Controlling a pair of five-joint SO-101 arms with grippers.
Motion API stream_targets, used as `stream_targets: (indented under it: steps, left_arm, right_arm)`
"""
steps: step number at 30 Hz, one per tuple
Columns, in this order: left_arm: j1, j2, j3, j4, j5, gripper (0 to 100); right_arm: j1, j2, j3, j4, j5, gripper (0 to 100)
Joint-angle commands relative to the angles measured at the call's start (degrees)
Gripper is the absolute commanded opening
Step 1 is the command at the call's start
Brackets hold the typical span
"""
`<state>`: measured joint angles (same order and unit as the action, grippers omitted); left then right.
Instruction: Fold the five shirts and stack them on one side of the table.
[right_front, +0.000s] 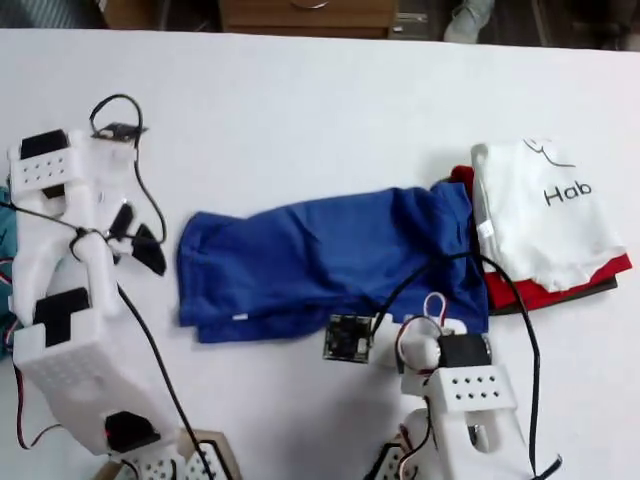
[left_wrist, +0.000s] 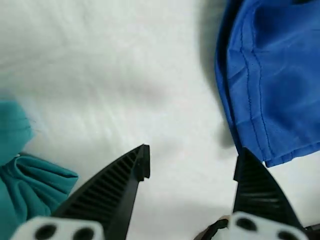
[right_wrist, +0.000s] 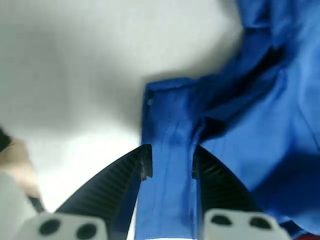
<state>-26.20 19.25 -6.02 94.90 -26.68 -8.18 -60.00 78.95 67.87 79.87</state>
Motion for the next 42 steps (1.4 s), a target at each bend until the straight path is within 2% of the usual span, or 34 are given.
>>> stream_targets:
  steps: [1, 9, 13, 16, 20, 27, 36, 42]
  left_arm:
    - [-0.35, -3.43, -0.13, -0.18, -0.44, 29]
    - [0.09, -3.43, -0.13, -0.18, -0.44, 29]
    - [0.09, -3.34, -0.13, -0.26, -0.44, 29]
    - [0.09, -3.34, -0.13, -0.09, -0.44, 29]
    - [0.09, -3.34, -0.13, 0.0, -0.44, 29]
    - [0.18, -3.34, -0.04, 0.09, -0.44, 29]
    - [0.18, -3.34, -0.04, 0.18, -0.44, 29]
    - [0.18, -3.34, -0.04, 0.18, -0.44, 29]
  right_arm:
    - [0.4, -1.54, -1.93, 0.48, 0.35, 13.8]
    - [0.31, -1.54, -5.01, 1.71, 0.35, 13.8]
    - [0.66, -1.1, -4.48, -3.3, 0.0, 13.6]
    - [0.48, -1.01, -4.04, -5.58, -3.25, 11.6]
    - [0.48, -1.01, 1.23, -7.87, -3.69, 12.0]
    - [1.01, -1.01, 8.79, -18.07, -3.96, 11.8]
    - [0.92, -1.27, 8.79, -17.8, -3.87, 2.1]
    - [0.92, -1.54, 2.99, -6.9, -3.87, 3.2]
